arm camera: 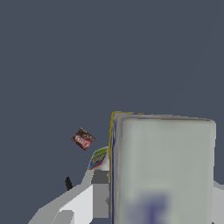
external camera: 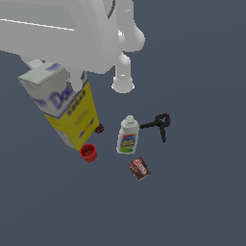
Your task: Pick up a designated object from a clutter of objects.
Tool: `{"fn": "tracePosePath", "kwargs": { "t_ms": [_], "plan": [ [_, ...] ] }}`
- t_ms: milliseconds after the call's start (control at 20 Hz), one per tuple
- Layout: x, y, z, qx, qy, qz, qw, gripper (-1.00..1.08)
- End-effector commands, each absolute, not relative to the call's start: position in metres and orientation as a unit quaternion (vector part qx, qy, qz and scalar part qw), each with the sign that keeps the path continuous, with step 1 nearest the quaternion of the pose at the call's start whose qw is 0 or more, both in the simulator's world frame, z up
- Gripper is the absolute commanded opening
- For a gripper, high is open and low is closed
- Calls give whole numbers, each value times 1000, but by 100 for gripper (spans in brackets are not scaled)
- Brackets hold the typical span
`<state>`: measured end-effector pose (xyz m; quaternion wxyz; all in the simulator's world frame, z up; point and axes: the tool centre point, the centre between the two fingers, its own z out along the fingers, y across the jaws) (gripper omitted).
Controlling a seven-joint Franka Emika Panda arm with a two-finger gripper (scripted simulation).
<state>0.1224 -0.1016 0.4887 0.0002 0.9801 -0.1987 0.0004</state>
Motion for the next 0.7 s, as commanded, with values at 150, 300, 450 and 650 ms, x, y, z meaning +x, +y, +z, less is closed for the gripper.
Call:
{"fn": "tracePosePath", "kwargs": {
  "t_ms": [150, 300, 450, 650],
  "plan": [
    [123, -98, 504, 980, -199, 0, 0, -100],
    [124, -97, 509, 980, -199, 0, 0, -100],
    [124, -96, 511, 980, -199, 0, 0, -100],
    [125, -96, 512, 980, -199, 0, 0, -100]
  ]
}}
